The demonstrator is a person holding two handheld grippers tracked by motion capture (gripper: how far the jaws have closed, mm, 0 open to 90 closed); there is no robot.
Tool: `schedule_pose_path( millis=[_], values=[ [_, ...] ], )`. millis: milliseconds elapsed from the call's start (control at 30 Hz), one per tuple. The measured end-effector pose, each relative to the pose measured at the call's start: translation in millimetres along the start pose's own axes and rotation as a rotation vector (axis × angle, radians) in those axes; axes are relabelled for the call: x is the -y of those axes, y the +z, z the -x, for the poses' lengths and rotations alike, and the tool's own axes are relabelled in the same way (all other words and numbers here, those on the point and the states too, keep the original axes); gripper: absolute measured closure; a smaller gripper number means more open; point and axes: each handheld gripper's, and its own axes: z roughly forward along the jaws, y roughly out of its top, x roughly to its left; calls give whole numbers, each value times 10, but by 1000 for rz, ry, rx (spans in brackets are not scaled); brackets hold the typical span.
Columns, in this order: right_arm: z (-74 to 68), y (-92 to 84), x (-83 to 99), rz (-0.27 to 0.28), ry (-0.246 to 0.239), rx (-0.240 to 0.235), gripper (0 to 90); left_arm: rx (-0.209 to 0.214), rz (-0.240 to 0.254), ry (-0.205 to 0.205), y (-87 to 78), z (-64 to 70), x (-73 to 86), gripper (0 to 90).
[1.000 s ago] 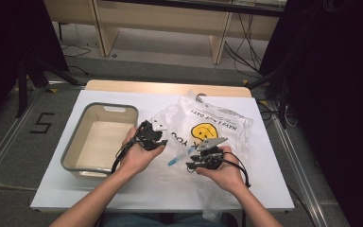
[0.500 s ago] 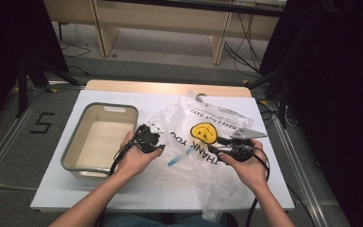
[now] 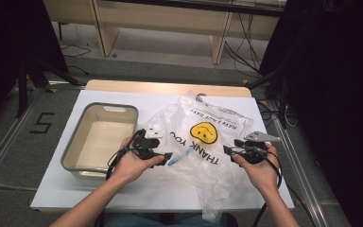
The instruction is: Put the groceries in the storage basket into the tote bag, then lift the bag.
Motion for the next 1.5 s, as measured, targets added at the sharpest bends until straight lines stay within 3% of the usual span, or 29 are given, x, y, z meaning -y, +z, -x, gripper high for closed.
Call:
schedule_pose_path(
  millis=[100, 233, 733, 1500],
  values=[
    [21, -18, 42, -12, -2, 16, 446, -35, 0, 24, -3, 34, 28, 312],
    [43, -38, 86, -23, 0, 29, 443, -46, 2, 31, -13, 39, 56, 293],
    [100, -85, 156, -32, 46, 59, 432, -34, 14, 35, -14, 37, 67, 287],
    [116, -86, 206, -79, 90, 51, 412, -33, 17, 23, -3, 6, 73, 288]
  ],
)
